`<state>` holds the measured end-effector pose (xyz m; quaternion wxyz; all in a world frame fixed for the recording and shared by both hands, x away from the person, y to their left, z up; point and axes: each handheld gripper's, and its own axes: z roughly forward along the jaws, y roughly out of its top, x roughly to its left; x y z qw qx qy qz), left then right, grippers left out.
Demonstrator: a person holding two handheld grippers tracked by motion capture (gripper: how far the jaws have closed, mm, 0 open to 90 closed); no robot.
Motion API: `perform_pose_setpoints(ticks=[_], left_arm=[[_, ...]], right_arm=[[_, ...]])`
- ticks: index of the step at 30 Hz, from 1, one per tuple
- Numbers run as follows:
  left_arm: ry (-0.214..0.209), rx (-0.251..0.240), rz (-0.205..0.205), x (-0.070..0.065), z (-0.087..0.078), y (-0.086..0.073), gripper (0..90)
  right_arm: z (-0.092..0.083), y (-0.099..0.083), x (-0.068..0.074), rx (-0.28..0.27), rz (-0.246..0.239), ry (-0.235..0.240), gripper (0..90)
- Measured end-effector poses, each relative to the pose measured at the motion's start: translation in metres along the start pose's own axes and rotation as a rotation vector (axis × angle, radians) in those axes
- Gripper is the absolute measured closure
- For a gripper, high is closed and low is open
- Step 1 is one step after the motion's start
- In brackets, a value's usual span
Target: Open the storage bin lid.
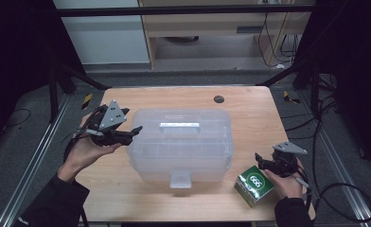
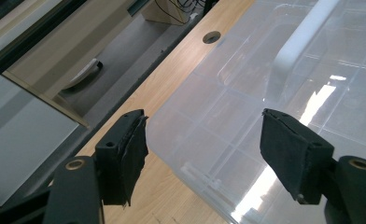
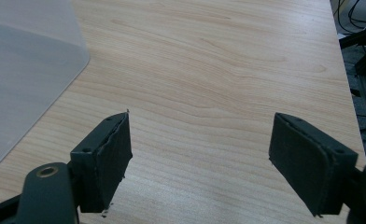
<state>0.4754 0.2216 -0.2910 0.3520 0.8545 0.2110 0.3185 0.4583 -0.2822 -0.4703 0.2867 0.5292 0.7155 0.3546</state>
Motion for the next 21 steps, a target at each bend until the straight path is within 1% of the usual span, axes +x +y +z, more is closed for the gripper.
perform_pose_setpoints(ticks=[4, 7, 9, 10, 13, 16, 17, 18, 21], left_arm=[[-0.010, 0.015, 0.027, -0.003, 0.003, 0.005, 31.0], [-0.017, 0.018, 0.036, -0.005, 0.004, 0.008, 31.1], [-0.022, 0.027, 0.053, -0.006, 0.005, 0.010, 31.4], [-0.031, 0.036, 0.064, -0.008, 0.006, 0.012, 31.4], [-0.038, 0.042, 0.072, -0.010, 0.008, 0.014, 31.7], [-0.048, 0.062, 0.104, -0.013, 0.010, 0.018, 31.9], [-0.053, 0.063, 0.111, -0.014, 0.011, 0.019, 32.0], [-0.063, 0.069, 0.126, -0.017, 0.012, 0.021, 32.0], [-0.071, 0.070, 0.138, -0.019, 0.014, 0.023, 32.1]], right_arm=[[0.000, 0.000, 0.000, 0.000, -0.005, 0.003, 22.4], [0.001, 0.000, 0.000, 0.001, -0.007, 0.007, 22.8], [0.000, 0.000, 0.001, 0.002, -0.007, 0.009, 23.3], [0.000, 0.000, 0.001, 0.002, -0.007, 0.009, 23.4], [0.000, 0.001, 0.001, 0.003, -0.006, 0.010, 23.6], [0.001, 0.001, 0.001, 0.004, -0.007, 0.011, 24.0], [0.001, 0.001, 0.001, 0.004, -0.007, 0.011, 24.1], [0.001, 0.001, 0.001, 0.005, -0.007, 0.011, 24.3], [0.000, 0.001, 0.001, 0.008, -0.003, 0.015, 24.6]])
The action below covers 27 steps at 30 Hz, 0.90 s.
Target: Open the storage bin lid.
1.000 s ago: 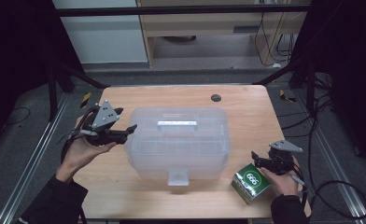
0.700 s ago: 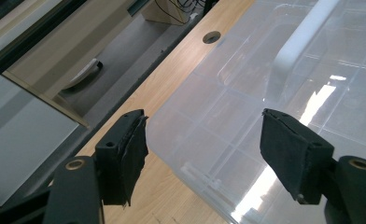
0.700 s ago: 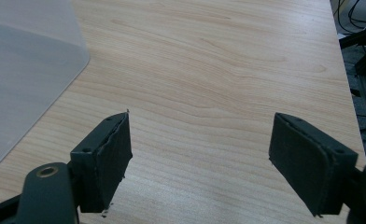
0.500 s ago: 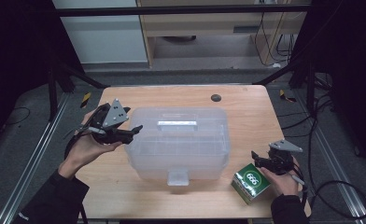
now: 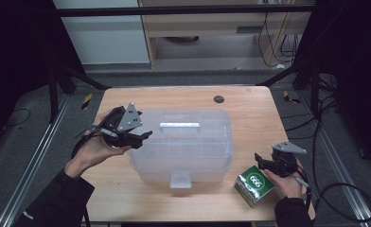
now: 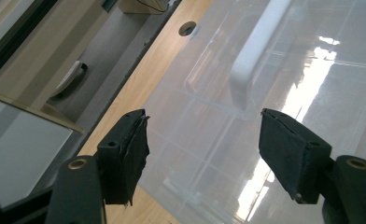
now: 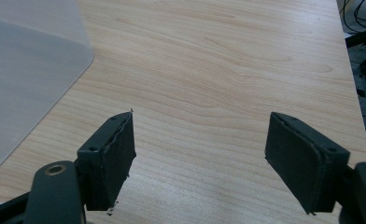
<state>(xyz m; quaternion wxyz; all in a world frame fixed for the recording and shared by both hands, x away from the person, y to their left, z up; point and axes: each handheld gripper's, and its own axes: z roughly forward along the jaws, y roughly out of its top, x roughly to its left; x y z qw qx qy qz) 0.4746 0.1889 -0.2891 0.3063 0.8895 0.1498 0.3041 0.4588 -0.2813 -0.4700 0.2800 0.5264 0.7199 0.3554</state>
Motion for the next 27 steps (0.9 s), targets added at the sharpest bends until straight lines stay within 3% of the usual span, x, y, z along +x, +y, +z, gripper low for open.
perform_pose_setpoints(ticks=[3, 12, 27], left_arm=[[-0.012, 0.015, 0.027, -0.003, 0.003, 0.005, 32.6], [-0.016, 0.015, 0.058, -0.008, 0.008, 0.015, 35.6], [-0.040, 0.071, 0.164, -0.014, 0.019, 0.032, 42.3]], right_arm=[[0.000, 0.000, 0.000, 0.004, -0.002, 0.003, 24.9], [0.000, 0.000, 0.000, 0.005, -0.003, 0.008, 26.3], [0.000, 0.001, 0.000, 0.014, 0.001, 0.018, 27.5]])
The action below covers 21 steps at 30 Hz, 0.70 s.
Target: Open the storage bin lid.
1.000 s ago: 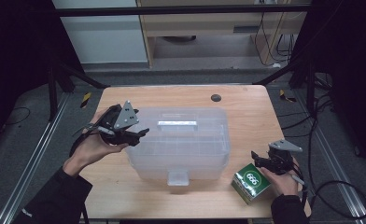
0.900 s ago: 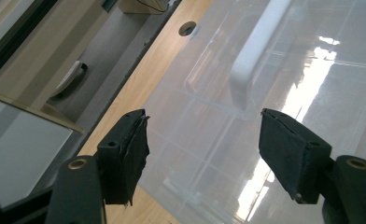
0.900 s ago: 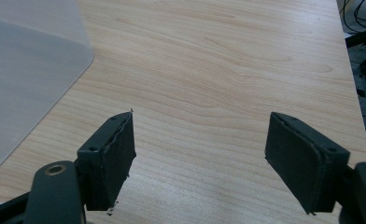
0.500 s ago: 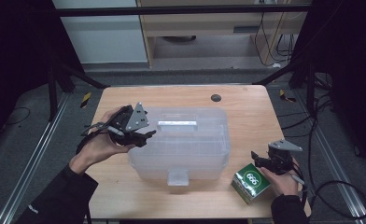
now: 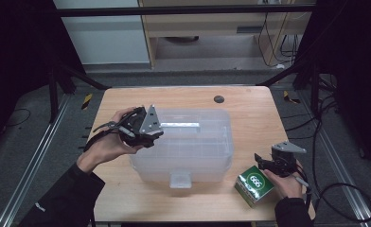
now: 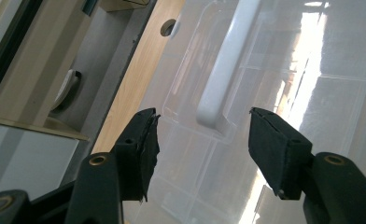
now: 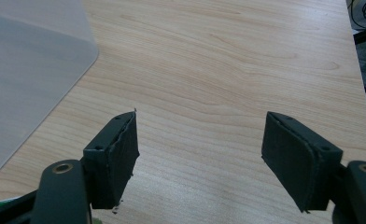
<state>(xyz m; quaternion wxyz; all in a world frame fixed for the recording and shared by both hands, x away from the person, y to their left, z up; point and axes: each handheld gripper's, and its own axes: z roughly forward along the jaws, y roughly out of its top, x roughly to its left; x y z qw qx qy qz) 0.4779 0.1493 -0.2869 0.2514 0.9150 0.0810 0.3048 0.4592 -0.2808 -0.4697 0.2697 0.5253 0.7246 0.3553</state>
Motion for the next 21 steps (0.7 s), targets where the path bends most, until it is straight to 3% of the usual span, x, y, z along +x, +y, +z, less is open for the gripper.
perform_pose_setpoints(ticks=[15, 21], left_arm=[[0.009, 0.060, 0.081, -0.001, 0.011, 0.017, 49.7], [0.012, 0.090, 0.137, -0.002, 0.016, 0.027, 53.7]], right_arm=[[-0.002, 0.003, 0.001, 0.000, -0.005, 0.021, 33.7], [-0.003, 0.003, 0.002, 0.006, -0.003, 0.031, 36.2]])
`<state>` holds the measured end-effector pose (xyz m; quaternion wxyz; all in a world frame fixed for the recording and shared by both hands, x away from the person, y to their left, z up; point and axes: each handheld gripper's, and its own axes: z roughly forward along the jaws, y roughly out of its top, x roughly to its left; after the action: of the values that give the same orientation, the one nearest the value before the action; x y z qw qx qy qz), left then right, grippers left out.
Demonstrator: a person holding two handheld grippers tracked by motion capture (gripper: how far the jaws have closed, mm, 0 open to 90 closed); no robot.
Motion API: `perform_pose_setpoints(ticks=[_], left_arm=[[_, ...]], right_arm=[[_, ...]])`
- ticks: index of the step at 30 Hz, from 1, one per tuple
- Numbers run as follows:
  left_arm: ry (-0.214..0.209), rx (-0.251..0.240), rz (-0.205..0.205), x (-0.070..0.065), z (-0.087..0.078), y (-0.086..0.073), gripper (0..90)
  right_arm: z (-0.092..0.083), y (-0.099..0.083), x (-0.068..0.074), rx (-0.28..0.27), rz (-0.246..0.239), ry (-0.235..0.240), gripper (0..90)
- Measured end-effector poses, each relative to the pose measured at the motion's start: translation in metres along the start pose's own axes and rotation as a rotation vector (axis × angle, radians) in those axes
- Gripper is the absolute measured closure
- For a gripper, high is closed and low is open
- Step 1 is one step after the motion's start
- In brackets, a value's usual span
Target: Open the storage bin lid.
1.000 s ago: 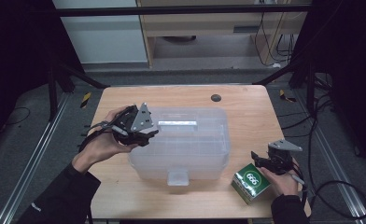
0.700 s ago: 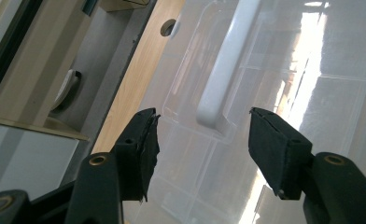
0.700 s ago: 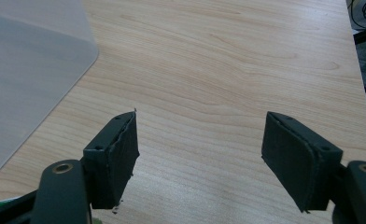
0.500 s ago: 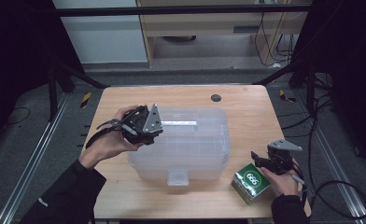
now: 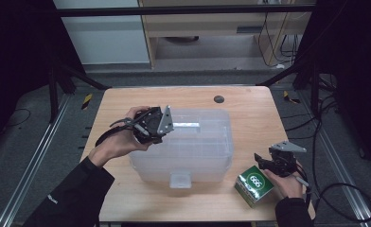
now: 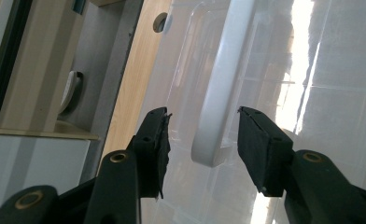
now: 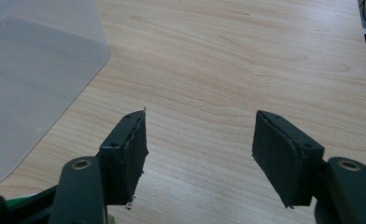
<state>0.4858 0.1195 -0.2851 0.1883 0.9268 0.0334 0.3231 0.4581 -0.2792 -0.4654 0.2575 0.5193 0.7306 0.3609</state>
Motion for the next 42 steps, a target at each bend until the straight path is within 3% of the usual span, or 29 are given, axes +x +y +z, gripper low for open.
perform_pose_setpoints(ticks=[16, 25, 34, 35, 36, 39, 42], left_arm=[[-0.008, 0.059, 0.081, -0.004, 0.010, 0.013, 66.0], [-0.011, 0.065, 0.095, -0.003, 0.010, 0.013, 72.4], [0.005, 0.061, 0.106, -0.004, 0.010, 0.013, 73.2], [0.048, 0.056, -0.104, -0.019, 0.009, 0.009, 73.2], [0.060, 0.051, 0.074, -0.006, 0.008, 0.012, 73.2], [0.040, 0.045, 0.056, -0.005, 0.008, 0.011, 73.0], [0.039, 0.035, 0.072, -0.002, 0.008, 0.010, 72.9]], right_arm=[[-0.005, 0.006, 0.002, -0.007, -0.010, 0.028, 40.8], [-0.019, 0.022, 0.013, -0.050, -0.029, 0.085, 44.3], [-0.033, 0.036, 0.028, -0.087, -0.060, 0.147, 54.9], [-0.036, 0.038, 0.030, -0.092, -0.061, 0.163, 57.8], [-0.036, 0.038, 0.030, -0.092, -0.061, 0.163, 57.8], [-0.039, 0.040, 0.034, -0.088, -0.056, 0.186, 63.3], [-0.040, 0.041, 0.037, -0.079, -0.065, 0.208, 69.1]])
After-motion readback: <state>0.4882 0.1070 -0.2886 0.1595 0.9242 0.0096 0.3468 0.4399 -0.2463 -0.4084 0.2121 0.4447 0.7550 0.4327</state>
